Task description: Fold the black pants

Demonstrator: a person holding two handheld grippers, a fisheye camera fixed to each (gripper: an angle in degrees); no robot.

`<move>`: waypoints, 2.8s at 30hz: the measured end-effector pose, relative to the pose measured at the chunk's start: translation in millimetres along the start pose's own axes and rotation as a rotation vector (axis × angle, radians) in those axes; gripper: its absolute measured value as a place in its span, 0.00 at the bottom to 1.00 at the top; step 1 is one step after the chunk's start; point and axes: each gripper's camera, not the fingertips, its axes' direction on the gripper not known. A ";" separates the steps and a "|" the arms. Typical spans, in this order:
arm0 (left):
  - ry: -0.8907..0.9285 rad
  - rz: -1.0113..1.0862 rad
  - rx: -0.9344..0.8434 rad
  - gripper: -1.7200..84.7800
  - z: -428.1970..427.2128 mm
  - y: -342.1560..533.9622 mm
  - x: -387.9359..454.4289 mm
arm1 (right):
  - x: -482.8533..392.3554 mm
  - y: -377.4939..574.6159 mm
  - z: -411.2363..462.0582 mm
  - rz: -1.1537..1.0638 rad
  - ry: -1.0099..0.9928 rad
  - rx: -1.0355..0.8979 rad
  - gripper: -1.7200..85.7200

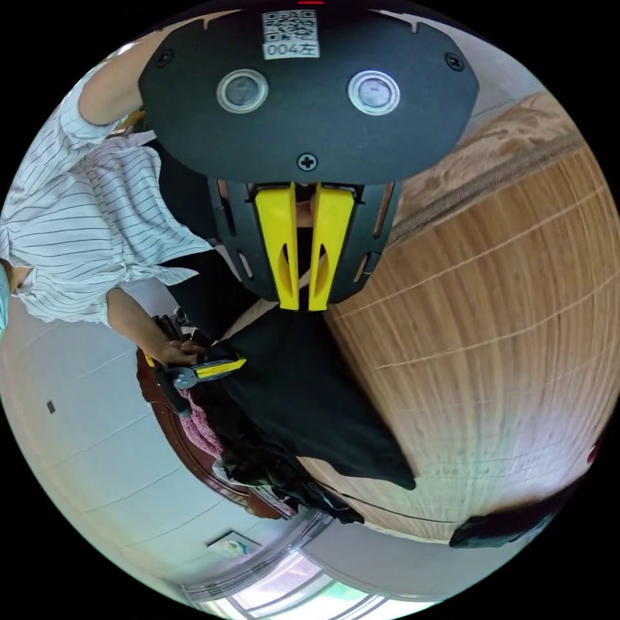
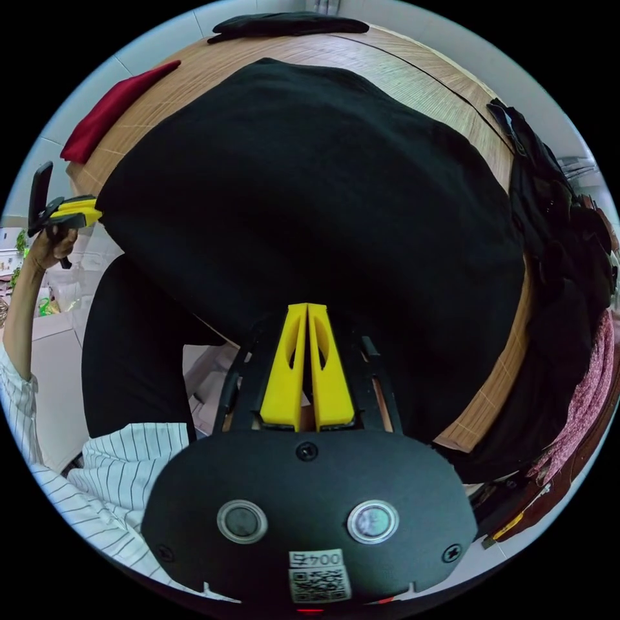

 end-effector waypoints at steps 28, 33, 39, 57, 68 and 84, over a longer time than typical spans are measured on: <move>-0.444 0.099 0.169 0.14 49.8 -10.7 125.3 | 6.1 12.5 -25.8 0.028 -0.041 0.083 0.01; -0.704 0.231 0.080 0.16 105.1 -11.4 166.2 | 3.9 9.6 -31.8 0.022 -0.035 0.074 0.01; -0.538 0.253 -0.051 0.17 65.0 -28.3 122.6 | -2.2 6.7 -40.1 0.009 -0.010 0.068 0.01; 0.242 0.173 -0.184 0.11 -31.6 -75.9 -52.0 | -10.1 -3.6 -75.1 0.002 0.016 0.033 0.01; 0.206 0.212 -0.403 0.07 -46.7 -86.3 -88.4 | -9.9 -3.1 -108.1 -0.002 0.029 0.020 0.01; 0.021 0.134 -0.308 0.03 -98.9 -15.6 -126.7 | 6.4 19.7 -169.4 0.009 0.001 0.046 0.01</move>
